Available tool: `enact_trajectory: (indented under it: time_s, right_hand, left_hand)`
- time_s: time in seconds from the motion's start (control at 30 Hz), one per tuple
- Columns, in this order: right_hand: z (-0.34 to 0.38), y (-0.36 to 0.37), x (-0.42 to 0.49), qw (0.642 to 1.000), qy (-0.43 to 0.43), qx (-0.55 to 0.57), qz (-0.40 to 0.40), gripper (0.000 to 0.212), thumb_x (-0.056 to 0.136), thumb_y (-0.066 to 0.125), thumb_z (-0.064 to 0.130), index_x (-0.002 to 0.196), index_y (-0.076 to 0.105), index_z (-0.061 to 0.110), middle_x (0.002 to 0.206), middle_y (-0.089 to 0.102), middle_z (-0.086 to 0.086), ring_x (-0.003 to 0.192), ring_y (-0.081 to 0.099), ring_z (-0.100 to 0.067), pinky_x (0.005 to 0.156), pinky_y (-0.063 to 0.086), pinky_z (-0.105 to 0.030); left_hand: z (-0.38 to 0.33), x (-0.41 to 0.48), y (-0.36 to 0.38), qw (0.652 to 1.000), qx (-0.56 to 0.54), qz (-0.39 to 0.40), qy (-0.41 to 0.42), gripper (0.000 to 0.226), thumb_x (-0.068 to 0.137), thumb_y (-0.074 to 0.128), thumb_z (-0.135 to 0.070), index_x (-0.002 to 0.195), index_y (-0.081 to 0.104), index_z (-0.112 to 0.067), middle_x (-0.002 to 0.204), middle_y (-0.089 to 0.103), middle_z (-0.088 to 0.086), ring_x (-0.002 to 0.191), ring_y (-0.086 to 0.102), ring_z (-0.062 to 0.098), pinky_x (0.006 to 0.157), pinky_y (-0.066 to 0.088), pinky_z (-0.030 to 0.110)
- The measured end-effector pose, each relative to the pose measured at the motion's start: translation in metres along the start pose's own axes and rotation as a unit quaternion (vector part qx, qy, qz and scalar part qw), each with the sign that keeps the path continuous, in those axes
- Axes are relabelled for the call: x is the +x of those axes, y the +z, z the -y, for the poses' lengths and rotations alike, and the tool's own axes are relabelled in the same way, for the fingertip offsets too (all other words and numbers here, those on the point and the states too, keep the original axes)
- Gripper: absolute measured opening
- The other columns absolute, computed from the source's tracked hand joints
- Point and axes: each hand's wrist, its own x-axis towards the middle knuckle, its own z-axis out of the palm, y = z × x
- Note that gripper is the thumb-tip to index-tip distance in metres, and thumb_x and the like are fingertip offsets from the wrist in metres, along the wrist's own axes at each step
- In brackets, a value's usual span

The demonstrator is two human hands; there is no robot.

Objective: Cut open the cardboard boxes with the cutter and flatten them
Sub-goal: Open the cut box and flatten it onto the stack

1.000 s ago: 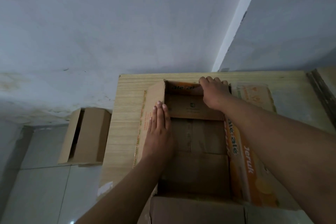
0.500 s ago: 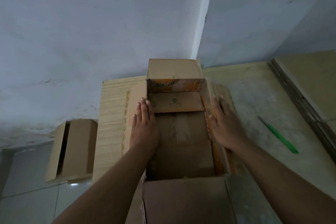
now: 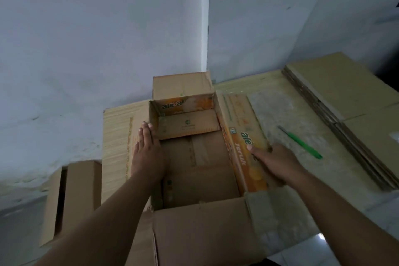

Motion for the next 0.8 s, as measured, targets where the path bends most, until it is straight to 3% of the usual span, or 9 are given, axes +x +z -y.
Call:
enact_trajectory:
  time_s: [0.07,0.13,0.2,0.33,0.47,0.63,0.73,0.8]
  right_hand:
    - [0.014,-0.029,-0.005,0.997,-0.039,0.047,0.042,0.034,0.085,0.074,0.047,0.103,0.069,0.019,0.086,0.077,0.001,0.077,0.075,-0.02,0.08,0.061,-0.045]
    - [0.034,-0.048,-0.014,0.987,-0.113,0.101,0.047,0.017,0.089,0.073,0.028,0.103,0.071,0.019,0.091,0.078,0.002,0.081,0.076,-0.021,0.083,0.06,-0.049]
    - [0.06,-0.053,-0.022,0.978,-0.178,0.111,0.022,0.006,0.09,0.072,0.019,0.095,0.071,0.02,0.09,0.077,0.004,0.08,0.074,-0.018,0.077,0.059,-0.041]
    - [0.111,-0.05,-0.035,0.968,-0.223,0.104,-0.04,0.008,0.086,0.071,0.017,0.08,0.066,0.019,0.084,0.075,0.002,0.073,0.071,-0.017,0.064,0.05,-0.03]
    - [0.15,-0.059,-0.057,0.964,-0.237,0.12,-0.033,0.018,0.088,0.071,0.013,0.076,0.058,0.016,0.078,0.072,0.0,0.059,0.068,-0.011,0.049,0.047,-0.023]
    - [0.176,-0.038,-0.076,0.957,-0.271,0.099,0.017,0.005,0.088,0.069,0.015,0.089,0.064,0.014,0.088,0.074,-0.007,0.073,0.071,-0.023,0.062,0.052,-0.03]
    - [0.175,-0.004,-0.079,0.957,-0.241,0.088,0.135,0.031,0.096,0.061,0.021,0.126,0.059,0.029,0.106,0.074,-0.001,0.084,0.074,-0.019,0.074,0.058,-0.035]
    - [0.166,0.016,-0.076,0.956,-0.217,0.09,0.177,0.034,0.1,0.055,0.027,0.135,0.055,0.029,0.108,0.075,0.003,0.089,0.074,-0.019,0.083,0.06,-0.043]
  left_hand:
    - [0.006,0.0,-0.003,1.0,0.002,0.008,-0.001,0.098,0.097,0.054,-0.032,0.16,-0.015,-0.005,0.17,-0.014,0.018,0.158,-0.007,0.036,0.128,0.016,0.05]
    - [0.01,0.0,-0.006,1.0,0.001,0.019,0.007,0.102,0.097,0.055,-0.041,0.16,-0.016,-0.003,0.169,-0.016,0.02,0.158,-0.011,0.036,0.128,0.014,0.051]
    - [0.007,-0.001,-0.01,0.999,-0.017,0.041,0.018,0.107,0.097,0.054,-0.052,0.159,-0.018,-0.003,0.168,-0.022,0.019,0.156,-0.018,0.037,0.128,0.008,0.051]
    - [-0.008,-0.004,-0.011,0.992,-0.069,0.095,0.048,0.118,0.094,0.054,-0.067,0.159,-0.02,-0.003,0.165,-0.032,0.017,0.152,-0.029,0.036,0.126,0.001,0.05]
    - [-0.013,-0.02,-0.017,0.974,-0.086,0.204,0.053,0.113,0.096,0.046,-0.071,0.16,-0.023,-0.01,0.164,-0.035,0.009,0.152,-0.029,0.029,0.128,-0.002,0.049]
    - [-0.02,-0.051,-0.007,0.942,-0.175,0.284,0.037,0.069,0.109,0.025,-0.055,0.165,-0.004,-0.025,0.172,-0.009,-0.001,0.159,-0.007,0.025,0.128,-0.001,0.044]
    - [-0.012,-0.058,0.002,0.928,-0.181,0.325,0.002,0.066,0.108,0.022,-0.057,0.166,0.009,-0.027,0.173,0.008,0.002,0.159,0.006,0.032,0.128,0.006,0.05]
    - [-0.011,-0.06,-0.002,0.908,-0.25,0.334,-0.038,0.068,0.104,0.026,-0.064,0.162,0.03,-0.028,0.167,0.03,0.006,0.155,0.024,0.033,0.126,0.019,0.054]
